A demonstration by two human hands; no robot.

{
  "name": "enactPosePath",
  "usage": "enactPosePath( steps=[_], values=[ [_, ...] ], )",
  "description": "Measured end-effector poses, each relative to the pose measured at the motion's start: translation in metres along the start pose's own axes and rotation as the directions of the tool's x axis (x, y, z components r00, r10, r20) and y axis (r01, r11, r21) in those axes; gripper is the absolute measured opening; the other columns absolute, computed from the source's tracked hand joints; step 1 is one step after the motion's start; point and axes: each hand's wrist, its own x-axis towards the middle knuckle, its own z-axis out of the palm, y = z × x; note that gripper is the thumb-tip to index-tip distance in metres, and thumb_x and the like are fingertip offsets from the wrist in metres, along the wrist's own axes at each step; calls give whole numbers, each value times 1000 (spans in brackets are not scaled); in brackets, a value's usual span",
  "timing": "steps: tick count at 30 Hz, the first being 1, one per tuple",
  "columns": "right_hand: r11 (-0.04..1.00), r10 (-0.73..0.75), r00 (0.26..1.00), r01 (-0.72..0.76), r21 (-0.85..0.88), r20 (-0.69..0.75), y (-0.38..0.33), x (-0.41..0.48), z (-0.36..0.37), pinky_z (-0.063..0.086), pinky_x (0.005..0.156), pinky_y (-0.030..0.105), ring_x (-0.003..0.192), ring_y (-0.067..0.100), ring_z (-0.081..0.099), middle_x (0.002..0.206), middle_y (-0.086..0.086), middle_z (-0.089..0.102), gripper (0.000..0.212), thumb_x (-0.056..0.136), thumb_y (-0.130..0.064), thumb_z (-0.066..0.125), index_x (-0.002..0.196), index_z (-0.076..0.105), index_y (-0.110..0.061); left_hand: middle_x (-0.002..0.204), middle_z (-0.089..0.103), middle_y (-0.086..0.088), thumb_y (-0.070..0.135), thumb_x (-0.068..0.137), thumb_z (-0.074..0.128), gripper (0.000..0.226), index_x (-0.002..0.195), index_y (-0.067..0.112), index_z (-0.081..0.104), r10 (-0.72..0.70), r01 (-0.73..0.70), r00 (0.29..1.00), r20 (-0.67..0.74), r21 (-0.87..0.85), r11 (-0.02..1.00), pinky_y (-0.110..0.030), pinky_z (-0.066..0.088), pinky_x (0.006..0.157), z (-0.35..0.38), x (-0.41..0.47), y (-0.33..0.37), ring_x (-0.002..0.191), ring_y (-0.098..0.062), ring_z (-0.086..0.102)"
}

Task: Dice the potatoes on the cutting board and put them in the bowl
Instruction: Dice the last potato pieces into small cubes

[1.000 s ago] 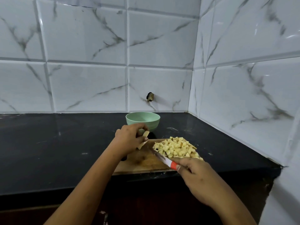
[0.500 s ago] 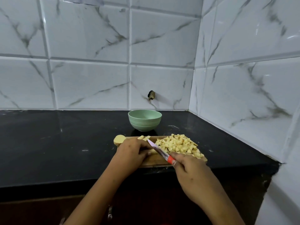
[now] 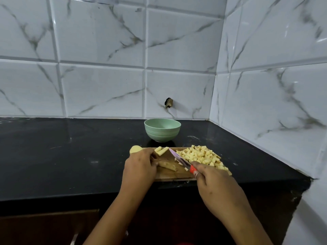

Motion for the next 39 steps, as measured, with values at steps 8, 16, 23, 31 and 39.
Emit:
enactPosePath(
  steps=[8, 16, 23, 31, 39],
  values=[
    [995, -27, 997, 19, 97, 78, 2, -12, 1, 48, 74, 18, 78, 1, 50, 90, -18, 47, 37, 102, -35, 36, 138, 45, -40, 103, 66, 15, 36, 92, 56, 20, 108, 35, 67, 54, -60, 994, 92, 67, 996, -26, 48, 81, 5, -2, 15, 88, -2, 56],
    [998, -34, 999, 34, 47, 2, -8, -12, 6, 47, 68, 20, 82, 3, 55, 100, -13, 58, 44, 103, -33, 31, 147, 29, -38, 111, 65, 18, 46, 82, 68, 28, 110, 41, 67, 28, -9, 936, 351, -55, 998, -32, 48, 89, -4, 7, 4, 101, -1, 53],
    [994, -4, 995, 15, -108, 104, -21, -12, 16, 30, 49, 19, 80, 11, 51, 104, -2, 57, 57, 101, -19, 39, 152, 15, -31, 115, 64, 21, 49, 82, 66, 29, 109, 41, 67, 24, -23, 959, 283, -6, 1000, -29, 44, 90, 0, 2, 7, 107, -2, 54],
    [979, 4, 986, 30, -203, 166, -35, -14, 6, 28, 50, 22, 95, 18, 58, 115, 1, 60, 62, 99, -15, 42, 152, 13, -26, 116, 63, 19, 48, 80, 69, 29, 108, 39, 67, 0, 8, 948, 319, -24, 1000, -33, 46, 94, 0, 6, 7, 106, -3, 53],
    [958, 40, 980, 18, -285, 195, -44, -14, 13, 40, 68, 27, 106, 19, 59, 123, 3, 57, 65, 100, -12, 39, 154, 3, -21, 110, 66, 21, 48, 79, 70, 27, 103, 38, 70, 0, 19, 945, 326, -54, 998, -32, 47, 91, 3, 7, 4, 103, -1, 56]
  ],
)
